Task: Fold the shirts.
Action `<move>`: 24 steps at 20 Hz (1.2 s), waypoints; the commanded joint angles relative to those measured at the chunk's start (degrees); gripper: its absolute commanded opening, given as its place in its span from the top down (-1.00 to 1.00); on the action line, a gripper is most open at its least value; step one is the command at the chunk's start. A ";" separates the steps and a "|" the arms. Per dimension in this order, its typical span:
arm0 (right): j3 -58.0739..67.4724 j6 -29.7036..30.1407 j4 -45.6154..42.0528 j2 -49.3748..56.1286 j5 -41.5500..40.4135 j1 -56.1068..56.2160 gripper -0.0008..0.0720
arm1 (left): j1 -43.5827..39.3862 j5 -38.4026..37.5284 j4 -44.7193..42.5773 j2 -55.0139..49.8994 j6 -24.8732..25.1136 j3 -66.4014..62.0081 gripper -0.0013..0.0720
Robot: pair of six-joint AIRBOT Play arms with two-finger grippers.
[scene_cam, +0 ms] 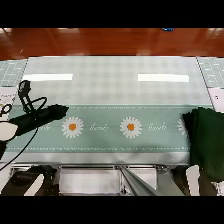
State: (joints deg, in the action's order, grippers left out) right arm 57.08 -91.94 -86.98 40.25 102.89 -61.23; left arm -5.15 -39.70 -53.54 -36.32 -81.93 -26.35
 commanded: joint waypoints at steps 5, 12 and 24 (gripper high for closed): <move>11.78 -3.26 21.88 12.87 -1.95 7.63 0.91 | 6.23 -1.70 -0.04 -9.97 1.99 -17.44 0.92; 18.67 5.03 28.63 30.45 -34.34 57.68 0.92 | 3.93 -25.46 -2.01 -29.09 1.51 -44.89 0.93; 20.94 -3.50 -3.21 43.63 -23.08 71.58 0.91 | 1.55 -28.30 -15.52 -34.88 -5.81 -41.48 0.92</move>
State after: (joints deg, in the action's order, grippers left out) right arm 77.89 -94.91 -87.70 83.33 78.72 9.47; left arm -3.51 -67.51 -67.79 -70.78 -87.46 -67.94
